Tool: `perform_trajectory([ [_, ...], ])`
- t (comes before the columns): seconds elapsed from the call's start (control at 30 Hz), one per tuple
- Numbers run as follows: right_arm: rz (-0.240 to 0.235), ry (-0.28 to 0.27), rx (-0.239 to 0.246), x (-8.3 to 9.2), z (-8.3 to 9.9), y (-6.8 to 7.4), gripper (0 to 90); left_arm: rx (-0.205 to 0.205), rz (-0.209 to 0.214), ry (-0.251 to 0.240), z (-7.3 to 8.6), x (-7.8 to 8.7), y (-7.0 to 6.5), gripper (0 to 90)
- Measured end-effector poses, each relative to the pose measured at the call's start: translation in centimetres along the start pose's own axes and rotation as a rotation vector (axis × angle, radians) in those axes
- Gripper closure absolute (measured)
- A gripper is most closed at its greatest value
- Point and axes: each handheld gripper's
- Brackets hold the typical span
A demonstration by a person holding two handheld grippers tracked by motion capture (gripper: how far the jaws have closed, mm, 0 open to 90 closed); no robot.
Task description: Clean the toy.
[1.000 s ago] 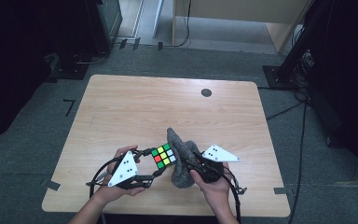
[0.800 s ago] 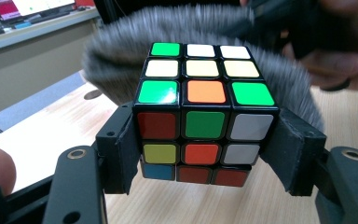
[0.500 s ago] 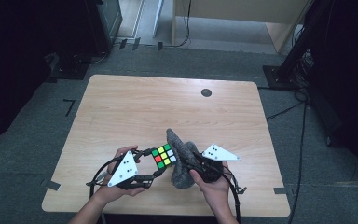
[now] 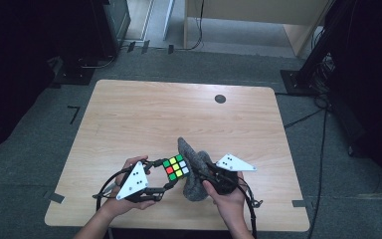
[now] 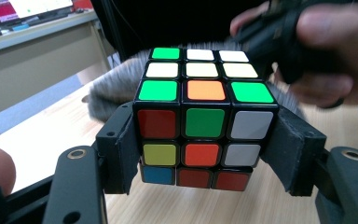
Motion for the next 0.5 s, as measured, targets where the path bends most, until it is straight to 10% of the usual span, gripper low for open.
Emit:
perform_trajectory([
  [0.5,-0.011,-0.019,-0.014,0.3,-0.3,0.0,69.3,-0.002,0.010,0.009,0.1,-0.2,-0.2,34.6],
])
Point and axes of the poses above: each handheld gripper's, and its own axes: x roughly backward along the jaws, z roughly out of its underside, y roughly to its left, and after that the axes turned 8 degrees about -y, right-handed
